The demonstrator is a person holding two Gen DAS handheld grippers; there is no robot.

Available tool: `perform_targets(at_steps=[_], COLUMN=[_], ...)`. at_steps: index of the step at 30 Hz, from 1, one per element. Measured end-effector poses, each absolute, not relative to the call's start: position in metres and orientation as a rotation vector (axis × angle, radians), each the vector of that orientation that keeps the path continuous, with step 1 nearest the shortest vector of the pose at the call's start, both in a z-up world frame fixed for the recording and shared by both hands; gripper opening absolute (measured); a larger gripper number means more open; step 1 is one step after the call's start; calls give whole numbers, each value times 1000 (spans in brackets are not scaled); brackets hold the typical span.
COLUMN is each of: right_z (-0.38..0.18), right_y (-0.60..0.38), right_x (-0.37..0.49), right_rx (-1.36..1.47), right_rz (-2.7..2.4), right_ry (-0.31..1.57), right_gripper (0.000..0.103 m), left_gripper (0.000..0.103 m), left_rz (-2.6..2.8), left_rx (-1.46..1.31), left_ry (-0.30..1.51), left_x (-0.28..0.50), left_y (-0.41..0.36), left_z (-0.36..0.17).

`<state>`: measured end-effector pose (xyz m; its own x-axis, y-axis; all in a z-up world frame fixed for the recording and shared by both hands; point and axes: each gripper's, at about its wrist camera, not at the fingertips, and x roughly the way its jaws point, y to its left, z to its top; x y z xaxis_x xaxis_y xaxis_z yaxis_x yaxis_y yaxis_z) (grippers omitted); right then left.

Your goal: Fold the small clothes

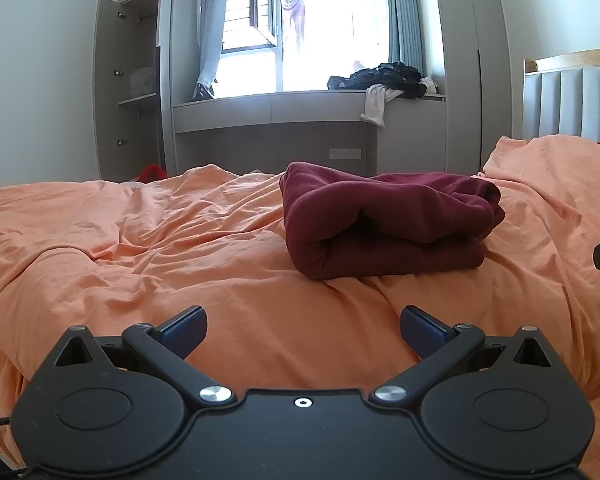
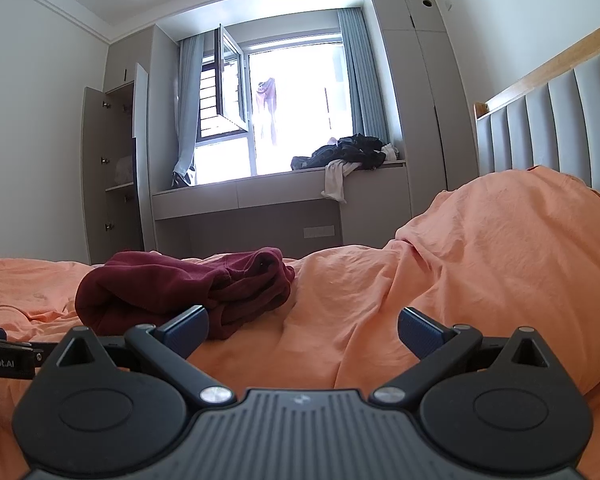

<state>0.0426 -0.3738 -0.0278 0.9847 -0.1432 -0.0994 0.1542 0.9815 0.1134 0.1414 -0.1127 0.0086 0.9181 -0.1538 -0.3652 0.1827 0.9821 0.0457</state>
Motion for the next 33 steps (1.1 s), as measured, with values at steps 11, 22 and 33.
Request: perform_targets(at_steps=[11, 22, 33], right_z=[-28, -27, -27], right_y=[-374, -374, -374], right_x=[42, 42, 42], right_rx=[120, 127, 125], right_rz=[-150, -151, -152], right_ry=[93, 98, 100], right_gripper=[103, 103, 103], left_gripper=[103, 103, 103], left_rz=[-172, -172, -159], left_rx=[73, 76, 88], left_ry=[375, 375, 387], left_x=[142, 142, 141], left_y=[-113, -113, -115], left_z=[7, 6, 6])
